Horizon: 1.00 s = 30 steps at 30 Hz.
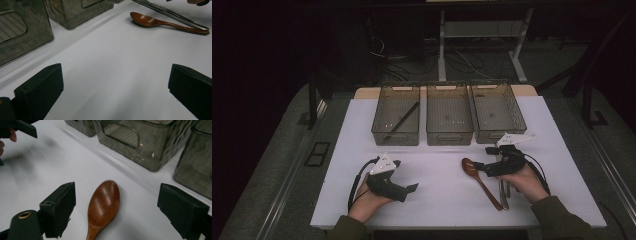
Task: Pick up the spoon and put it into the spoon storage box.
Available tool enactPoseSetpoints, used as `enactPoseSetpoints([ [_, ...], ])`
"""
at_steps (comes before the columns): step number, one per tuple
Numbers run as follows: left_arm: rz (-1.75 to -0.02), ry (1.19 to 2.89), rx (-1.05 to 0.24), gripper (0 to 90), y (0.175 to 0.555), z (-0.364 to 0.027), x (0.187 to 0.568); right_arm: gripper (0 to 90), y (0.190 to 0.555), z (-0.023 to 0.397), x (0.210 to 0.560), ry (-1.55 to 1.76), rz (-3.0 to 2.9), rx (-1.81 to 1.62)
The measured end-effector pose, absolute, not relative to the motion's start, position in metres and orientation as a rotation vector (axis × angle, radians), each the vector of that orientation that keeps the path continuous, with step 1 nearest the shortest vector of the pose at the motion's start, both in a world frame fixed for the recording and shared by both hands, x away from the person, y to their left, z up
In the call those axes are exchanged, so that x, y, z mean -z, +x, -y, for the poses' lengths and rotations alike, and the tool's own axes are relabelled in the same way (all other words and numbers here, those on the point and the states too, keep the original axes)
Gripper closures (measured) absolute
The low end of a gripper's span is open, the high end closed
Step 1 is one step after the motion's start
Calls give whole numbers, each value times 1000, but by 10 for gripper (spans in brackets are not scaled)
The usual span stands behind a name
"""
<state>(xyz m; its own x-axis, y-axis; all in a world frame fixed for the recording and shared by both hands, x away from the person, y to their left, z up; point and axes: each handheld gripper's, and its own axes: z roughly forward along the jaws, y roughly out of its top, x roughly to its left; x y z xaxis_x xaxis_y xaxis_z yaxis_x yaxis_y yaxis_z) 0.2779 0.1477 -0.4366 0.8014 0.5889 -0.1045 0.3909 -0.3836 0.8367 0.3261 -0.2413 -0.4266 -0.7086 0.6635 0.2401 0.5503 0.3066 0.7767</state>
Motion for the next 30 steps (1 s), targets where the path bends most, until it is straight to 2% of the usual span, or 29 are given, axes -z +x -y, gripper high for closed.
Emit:
enactPoseSetpoints([
  [2, -726, 2028, -264, 0, 278, -147, 437, 213, 330, 238, 427, 1127, -2447, -1376],
  [6, -719, 2029, -265, 0, 278, -147, 437, 266, 335, 231, 429, 1128, -2473, -1374],
  [30, -716, 2029, -245, 0, 278, -147, 438, 453, 335, 220, 448, 1130, -2580, -1246],
])
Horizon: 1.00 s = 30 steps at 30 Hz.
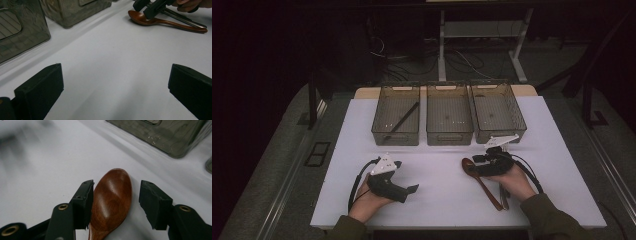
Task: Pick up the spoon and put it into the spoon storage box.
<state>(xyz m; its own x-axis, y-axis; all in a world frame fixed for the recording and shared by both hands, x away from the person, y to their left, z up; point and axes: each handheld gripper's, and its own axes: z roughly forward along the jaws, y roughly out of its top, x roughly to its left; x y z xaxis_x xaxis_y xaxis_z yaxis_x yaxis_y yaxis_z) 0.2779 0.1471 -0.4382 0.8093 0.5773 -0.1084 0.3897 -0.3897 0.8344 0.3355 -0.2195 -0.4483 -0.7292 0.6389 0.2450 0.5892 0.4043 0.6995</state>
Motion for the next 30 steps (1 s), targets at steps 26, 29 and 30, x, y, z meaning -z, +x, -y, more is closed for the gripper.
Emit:
enactPoseSetpoints([
  [26, -709, 2026, -239, 0, 278, -146, 438, 587, 327, 206, 450, 1016, -2602, -1125],
  [29, -709, 2027, -236, 0, 277, -146, 438, 608, 326, 206, 450, 1017, -2600, -1122],
  [30, -709, 2028, -235, 0, 278, -146, 438, 618, 326, 205, 450, 1018, -2600, -1122],
])
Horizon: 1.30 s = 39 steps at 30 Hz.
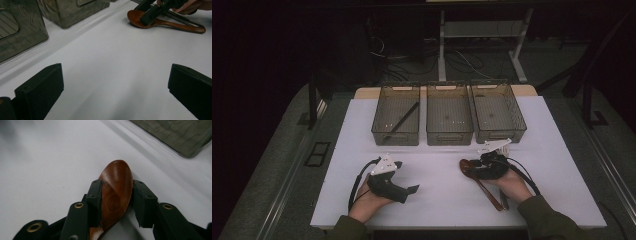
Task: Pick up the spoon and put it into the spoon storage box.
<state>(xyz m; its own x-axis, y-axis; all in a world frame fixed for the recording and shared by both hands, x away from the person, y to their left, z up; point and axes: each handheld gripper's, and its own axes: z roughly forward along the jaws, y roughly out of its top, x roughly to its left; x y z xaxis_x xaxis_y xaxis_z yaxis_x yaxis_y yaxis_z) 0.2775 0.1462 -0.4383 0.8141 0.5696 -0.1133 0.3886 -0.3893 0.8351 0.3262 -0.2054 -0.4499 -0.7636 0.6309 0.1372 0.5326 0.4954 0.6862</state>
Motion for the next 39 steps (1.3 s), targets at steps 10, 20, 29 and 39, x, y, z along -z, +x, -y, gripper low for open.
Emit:
enactPoseSetpoints([
  [10, -706, 2030, -235, 0, 277, -146, 438, 718, 325, 204, 447, 1026, -2590, -1113],
  [20, -706, 2027, -236, 0, 277, -146, 438, 802, 323, 202, 442, 1003, -2579, -1140],
  [29, -705, 2023, -236, 0, 277, -146, 438, 832, 323, 201, 440, 1005, -2592, -1162],
  [39, -703, 2015, -227, 0, 278, -146, 437, 835, 322, 203, 431, 994, -2594, -1190],
])
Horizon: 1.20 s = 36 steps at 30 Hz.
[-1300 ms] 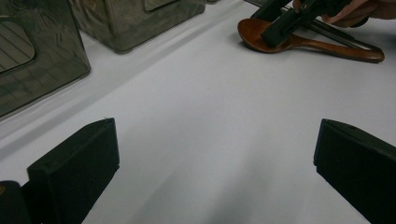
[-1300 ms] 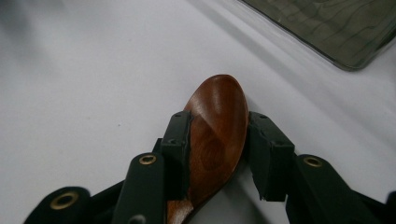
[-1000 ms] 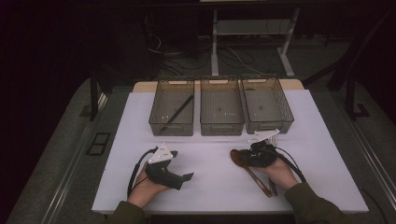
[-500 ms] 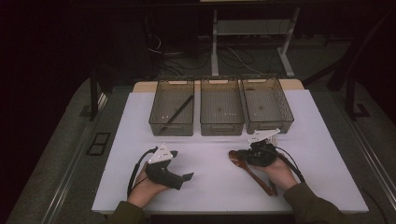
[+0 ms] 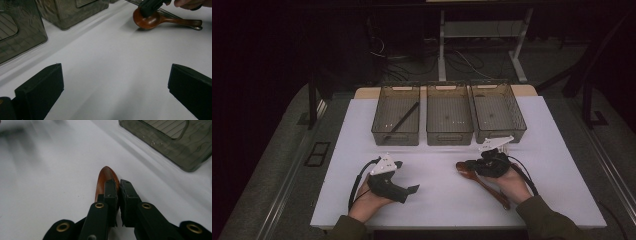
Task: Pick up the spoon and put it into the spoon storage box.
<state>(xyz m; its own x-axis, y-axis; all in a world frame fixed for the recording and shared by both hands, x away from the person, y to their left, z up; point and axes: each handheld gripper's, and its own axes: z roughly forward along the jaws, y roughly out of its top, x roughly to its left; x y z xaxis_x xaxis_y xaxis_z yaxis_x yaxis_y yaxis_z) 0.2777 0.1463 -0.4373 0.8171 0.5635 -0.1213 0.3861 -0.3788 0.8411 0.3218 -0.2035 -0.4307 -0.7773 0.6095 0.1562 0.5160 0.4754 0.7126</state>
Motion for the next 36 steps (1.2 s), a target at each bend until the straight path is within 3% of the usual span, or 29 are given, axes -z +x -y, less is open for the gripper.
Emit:
enactPoseSetpoints([
  [36, -687, 1981, -196, 0, 278, -147, 435, 837, 351, 216, 384, 995, -2501, -1285],
])
